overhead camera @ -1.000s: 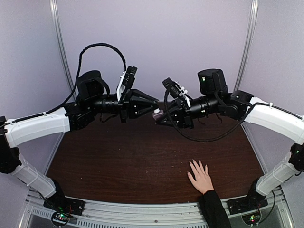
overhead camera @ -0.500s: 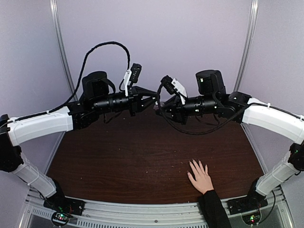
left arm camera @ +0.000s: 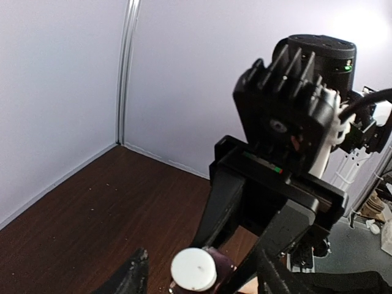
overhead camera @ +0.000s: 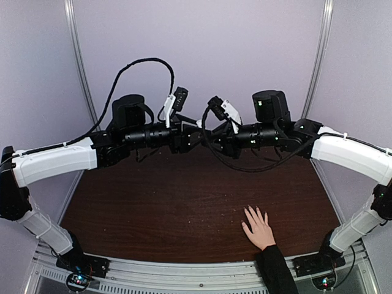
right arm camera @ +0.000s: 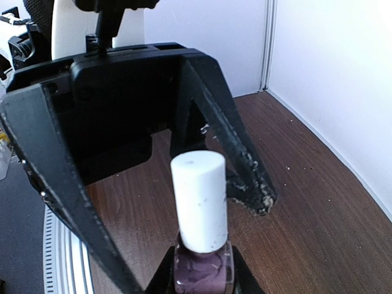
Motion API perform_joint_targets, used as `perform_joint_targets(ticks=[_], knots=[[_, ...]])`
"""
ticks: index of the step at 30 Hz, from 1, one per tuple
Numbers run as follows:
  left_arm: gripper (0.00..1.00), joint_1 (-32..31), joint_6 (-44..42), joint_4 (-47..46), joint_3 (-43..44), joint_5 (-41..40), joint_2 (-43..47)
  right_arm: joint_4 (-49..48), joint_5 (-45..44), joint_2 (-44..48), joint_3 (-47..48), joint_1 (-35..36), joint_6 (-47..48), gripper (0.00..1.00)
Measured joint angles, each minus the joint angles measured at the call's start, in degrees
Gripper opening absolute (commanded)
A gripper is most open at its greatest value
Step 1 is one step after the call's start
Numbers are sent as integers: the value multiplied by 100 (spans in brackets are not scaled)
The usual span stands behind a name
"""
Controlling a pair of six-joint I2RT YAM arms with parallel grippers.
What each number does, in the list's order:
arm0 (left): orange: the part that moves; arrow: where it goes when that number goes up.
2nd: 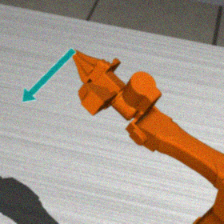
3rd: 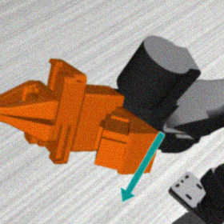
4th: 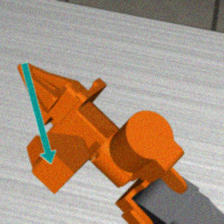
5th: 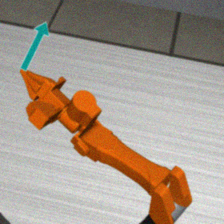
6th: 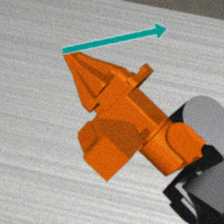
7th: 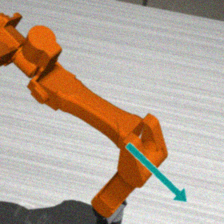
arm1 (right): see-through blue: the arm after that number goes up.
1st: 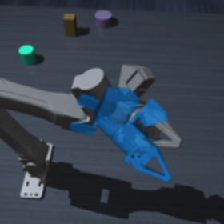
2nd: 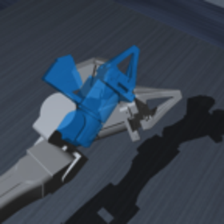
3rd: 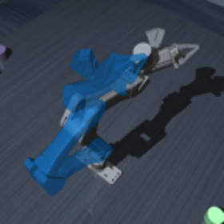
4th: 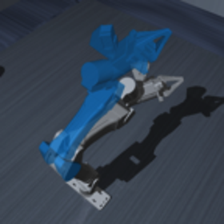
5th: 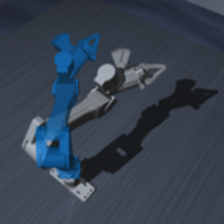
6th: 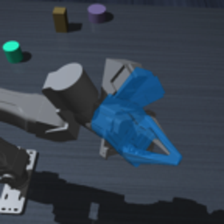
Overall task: Paint the nails
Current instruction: Unscrew the cap of the nail polish bottle.
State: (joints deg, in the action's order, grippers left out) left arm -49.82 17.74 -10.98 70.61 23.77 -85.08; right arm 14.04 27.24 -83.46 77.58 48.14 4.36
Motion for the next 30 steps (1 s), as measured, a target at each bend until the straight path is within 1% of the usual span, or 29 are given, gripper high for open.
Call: perform_joint_targets(ticks=[2, 3, 9, 16, 22, 26, 30], knots=[[73, 2, -52, 61, -26, 142, 61, 9, 125, 0, 0, 0, 9, 0], [74, 9, -81, 70, -66, 214, 120, 11, 170, 0, 0, 0, 15, 0], [74, 63, -321, 197, -166, 807, 551, 120, 667, 13, 0, 0, 48, 0], [72, 98, -894, 293, -203, 1860, 901, 367, 1873, 26, 17, 0, 225, 0], [68, 98, -1300, 474, -223, 2573, 977, 870, 2658, 26, 286, 0, 498, 0], [64, 98, -1449, 470, -278, 2922, 977, 1058, 3104, 24, 404, 0, 599, 0], [60, 96, -1521, 380, -393, 3047, 977, 1290, 3462, -46, 490, 4, 645, 0]])
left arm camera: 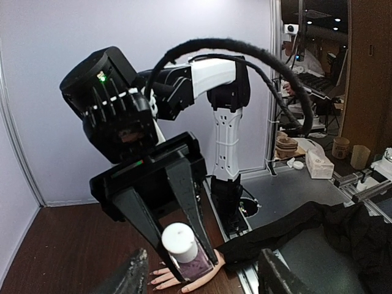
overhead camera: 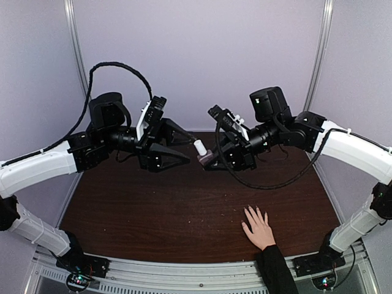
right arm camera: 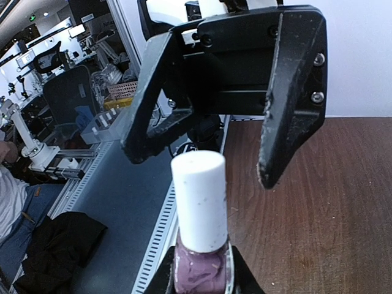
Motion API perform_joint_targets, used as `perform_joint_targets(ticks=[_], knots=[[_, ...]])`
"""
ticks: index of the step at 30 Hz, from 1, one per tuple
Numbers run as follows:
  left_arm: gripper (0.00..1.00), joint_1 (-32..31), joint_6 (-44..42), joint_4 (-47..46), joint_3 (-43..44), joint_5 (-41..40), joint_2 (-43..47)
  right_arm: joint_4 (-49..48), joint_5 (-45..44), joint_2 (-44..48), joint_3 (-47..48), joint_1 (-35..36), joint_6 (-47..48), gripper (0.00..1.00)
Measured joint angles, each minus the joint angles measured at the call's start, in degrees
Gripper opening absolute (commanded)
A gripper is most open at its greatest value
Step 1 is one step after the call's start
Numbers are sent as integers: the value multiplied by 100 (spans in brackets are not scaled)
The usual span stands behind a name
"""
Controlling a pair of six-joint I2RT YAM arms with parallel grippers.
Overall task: Paint the nails
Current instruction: Unscrew the cap of the nail polish bottle.
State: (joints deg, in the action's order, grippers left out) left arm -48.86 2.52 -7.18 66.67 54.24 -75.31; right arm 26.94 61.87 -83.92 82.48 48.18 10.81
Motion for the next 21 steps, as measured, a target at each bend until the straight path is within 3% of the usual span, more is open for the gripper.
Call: perform_joint_targets(ticks=[7, 21], knots=[[52, -50, -96, -70, -20, 11, -17, 264, 302, -164, 79, 44, 85, 0], [26, -153, -299, -181, -15, 260, -186, 334, 544, -245, 90, 109, 83, 0]])
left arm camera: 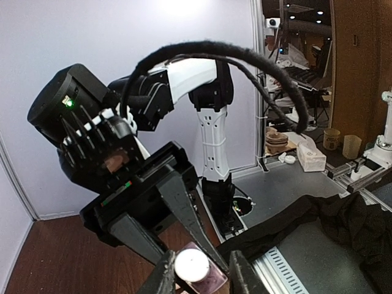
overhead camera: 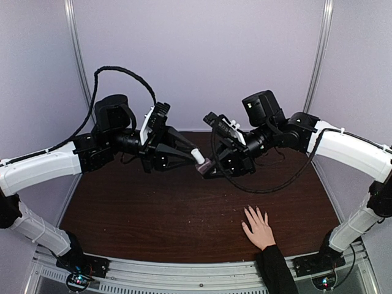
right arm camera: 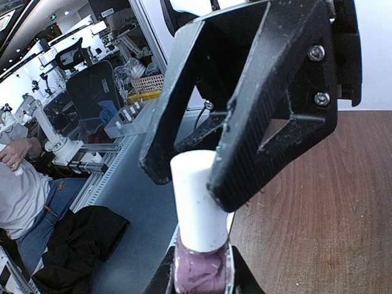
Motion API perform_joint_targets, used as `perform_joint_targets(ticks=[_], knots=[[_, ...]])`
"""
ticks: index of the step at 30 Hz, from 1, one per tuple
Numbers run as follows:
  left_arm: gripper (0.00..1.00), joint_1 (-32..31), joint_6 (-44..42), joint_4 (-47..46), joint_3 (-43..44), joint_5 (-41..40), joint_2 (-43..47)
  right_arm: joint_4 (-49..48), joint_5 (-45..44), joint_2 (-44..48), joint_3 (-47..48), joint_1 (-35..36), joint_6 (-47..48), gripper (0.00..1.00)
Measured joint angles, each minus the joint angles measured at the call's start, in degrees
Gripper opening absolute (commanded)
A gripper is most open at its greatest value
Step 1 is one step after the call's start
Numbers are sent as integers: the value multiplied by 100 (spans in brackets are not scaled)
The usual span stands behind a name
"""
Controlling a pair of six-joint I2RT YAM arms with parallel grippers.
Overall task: Paint the nails
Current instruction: Unscrew the cap of the nail polish bottle.
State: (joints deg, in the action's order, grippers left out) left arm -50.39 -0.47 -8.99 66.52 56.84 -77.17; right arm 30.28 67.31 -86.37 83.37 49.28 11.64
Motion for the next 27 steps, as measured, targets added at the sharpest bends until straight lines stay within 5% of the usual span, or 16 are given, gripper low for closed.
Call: perform_joint_targets(ticks=[14, 27], knots=[[6, 0, 203, -74, 0, -258, -37, 2, -350, 46, 4, 26, -2, 0], [3, 0, 970, -48, 358, -2382, -339, -551, -3106, 431, -155, -13, -308, 0]])
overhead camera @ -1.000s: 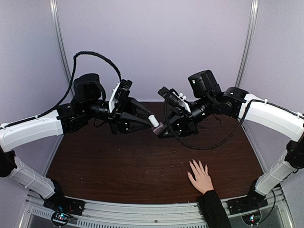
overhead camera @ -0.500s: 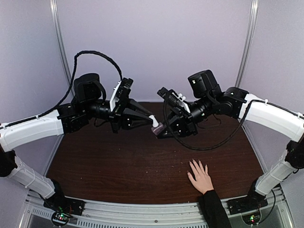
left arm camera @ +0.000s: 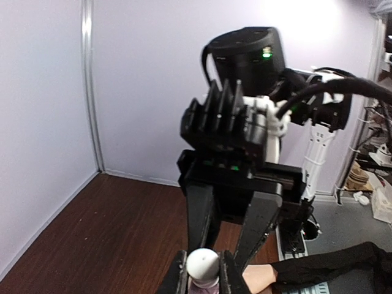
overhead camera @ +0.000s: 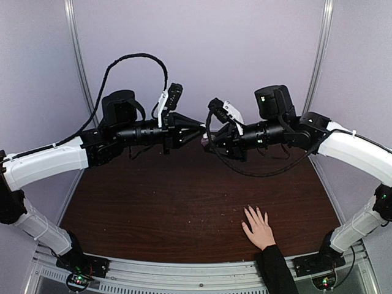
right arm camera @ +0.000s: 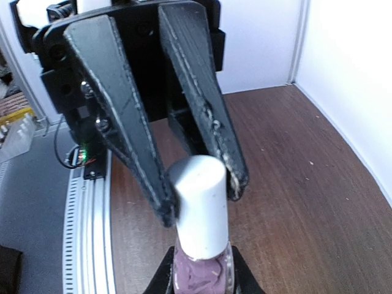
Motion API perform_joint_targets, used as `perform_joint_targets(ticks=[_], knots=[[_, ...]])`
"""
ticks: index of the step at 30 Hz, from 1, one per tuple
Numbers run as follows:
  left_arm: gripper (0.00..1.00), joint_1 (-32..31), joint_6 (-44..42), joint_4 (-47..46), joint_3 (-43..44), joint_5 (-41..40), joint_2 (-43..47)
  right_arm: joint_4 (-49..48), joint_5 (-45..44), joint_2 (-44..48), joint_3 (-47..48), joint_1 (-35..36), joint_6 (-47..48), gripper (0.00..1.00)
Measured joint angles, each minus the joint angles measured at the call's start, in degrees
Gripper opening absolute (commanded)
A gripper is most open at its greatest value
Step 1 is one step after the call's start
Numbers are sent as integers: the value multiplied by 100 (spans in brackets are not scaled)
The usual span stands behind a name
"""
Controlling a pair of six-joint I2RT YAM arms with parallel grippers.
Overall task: Paint the nails
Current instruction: Unscrew the cap of the nail polish bottle.
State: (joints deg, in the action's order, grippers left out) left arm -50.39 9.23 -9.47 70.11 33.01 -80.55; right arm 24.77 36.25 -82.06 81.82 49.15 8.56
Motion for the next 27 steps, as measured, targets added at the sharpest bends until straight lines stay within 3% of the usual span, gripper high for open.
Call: perform_joint_targets(ticks=[3, 5, 8, 11, 20, 27], knots=[[4, -2, 264, -42, 59, -490, -157, -70, -726, 0, -48, 15, -11, 0], [10, -9, 426, -111, 59, -748, -247, -129, -1187, -7, -103, 55, -20, 0], [44, -31, 619, -195, 59, -1001, -356, -199, -1606, -24, -166, 76, -20, 0], [60, -68, 678, -199, 61, -1027, -426, -323, -1805, -55, -177, 76, -57, 0], [64, 46, 675, -94, -79, -761, -103, -485, -1694, -52, -367, 22, -105, 0], [62, 289, 461, 98, -101, -170, 216, -398, -772, 90, -483, -114, -74, 0]])
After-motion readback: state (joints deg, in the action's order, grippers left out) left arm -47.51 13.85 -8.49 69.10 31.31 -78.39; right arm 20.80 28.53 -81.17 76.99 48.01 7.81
